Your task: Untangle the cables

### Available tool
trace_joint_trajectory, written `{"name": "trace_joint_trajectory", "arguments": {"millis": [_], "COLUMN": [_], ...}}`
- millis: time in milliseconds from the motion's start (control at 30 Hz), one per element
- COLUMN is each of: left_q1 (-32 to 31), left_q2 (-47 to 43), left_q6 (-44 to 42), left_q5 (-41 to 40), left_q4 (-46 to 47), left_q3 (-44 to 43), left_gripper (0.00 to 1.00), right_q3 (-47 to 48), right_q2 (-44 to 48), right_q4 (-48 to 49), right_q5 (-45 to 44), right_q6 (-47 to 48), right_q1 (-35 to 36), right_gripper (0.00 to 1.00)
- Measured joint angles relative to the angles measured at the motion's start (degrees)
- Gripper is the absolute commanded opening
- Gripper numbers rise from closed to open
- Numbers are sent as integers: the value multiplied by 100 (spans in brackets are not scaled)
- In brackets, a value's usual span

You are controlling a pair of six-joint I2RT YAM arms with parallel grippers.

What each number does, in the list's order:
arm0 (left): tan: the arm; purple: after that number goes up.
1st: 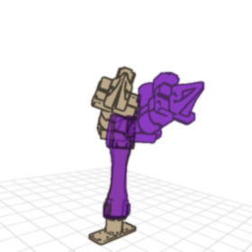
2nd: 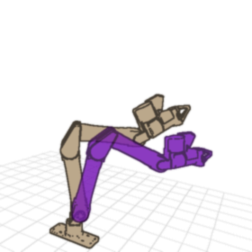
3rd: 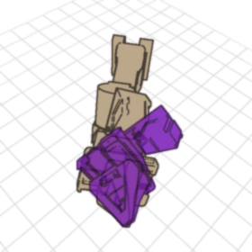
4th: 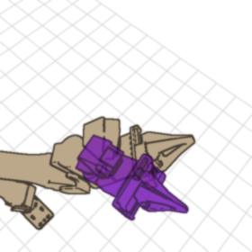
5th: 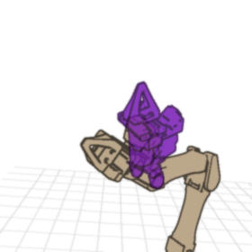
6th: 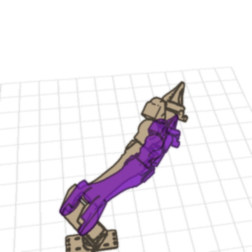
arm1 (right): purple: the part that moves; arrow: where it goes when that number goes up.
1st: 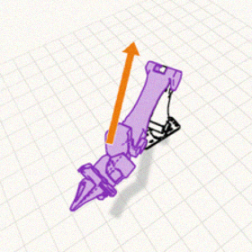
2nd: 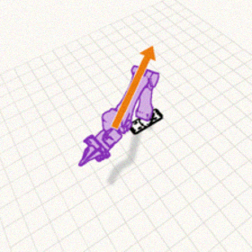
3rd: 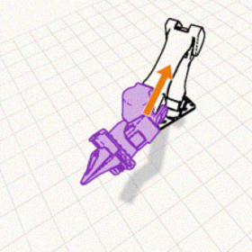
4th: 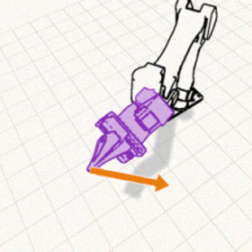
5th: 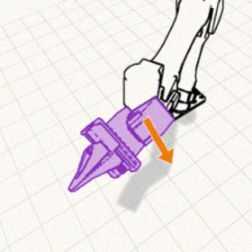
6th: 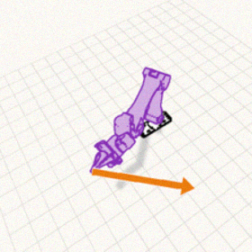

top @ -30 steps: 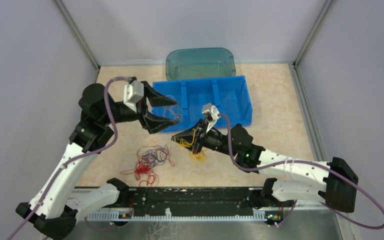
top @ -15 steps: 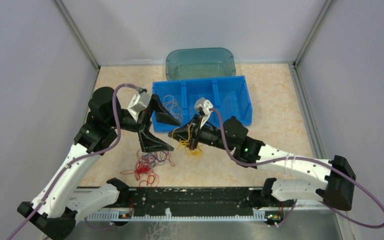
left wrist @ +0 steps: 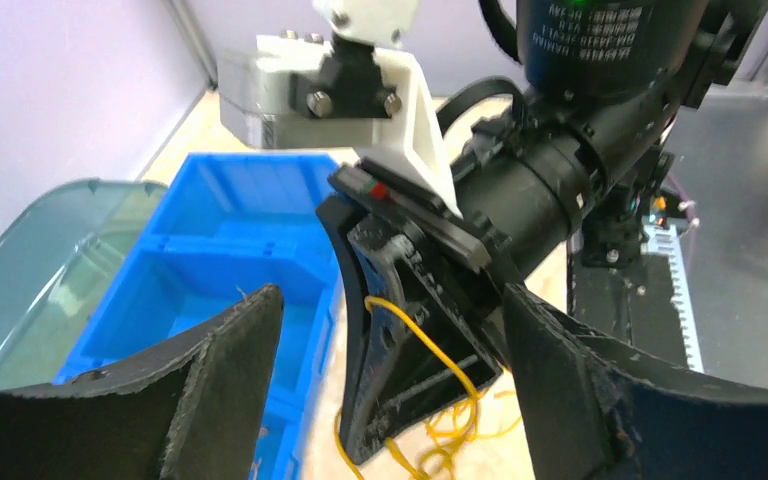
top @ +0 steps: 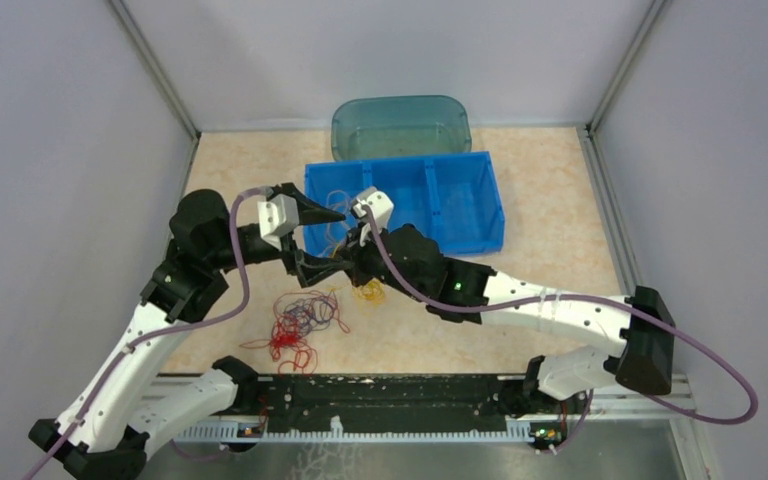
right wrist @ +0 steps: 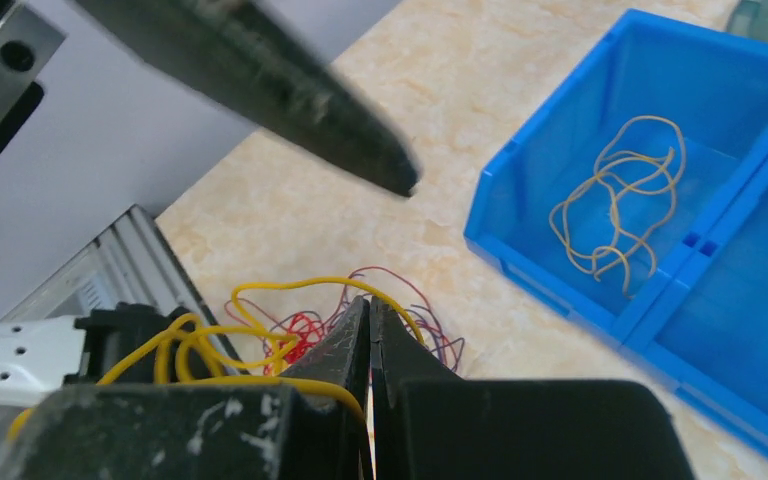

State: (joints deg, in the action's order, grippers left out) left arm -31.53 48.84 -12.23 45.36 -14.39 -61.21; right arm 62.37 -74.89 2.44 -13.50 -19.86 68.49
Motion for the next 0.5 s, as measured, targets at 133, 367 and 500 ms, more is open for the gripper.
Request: {"name": "trace_joint_trajectory", "arguments": {"millis": [133, 367, 500], "left_q1": [-24, -24, -26], "left_q2": [-11, -52, 9], "left_q6": [-162, -446, -531], "left_q5": [-142, -146, -81], "left_q4": [-151, -577, -728], "left_q3": [46, 37, -11], "left_gripper": [69, 39, 23], "right_q3": [-11, -212, -249], "right_q2": [17, 376, 476], "right_q4": [-85, 17, 120], "right_q5": [-258, -251, -201], "right_q6": [50, 114, 131], "right_q1": [9, 17, 22], "right_gripper": [0, 0, 0]}}
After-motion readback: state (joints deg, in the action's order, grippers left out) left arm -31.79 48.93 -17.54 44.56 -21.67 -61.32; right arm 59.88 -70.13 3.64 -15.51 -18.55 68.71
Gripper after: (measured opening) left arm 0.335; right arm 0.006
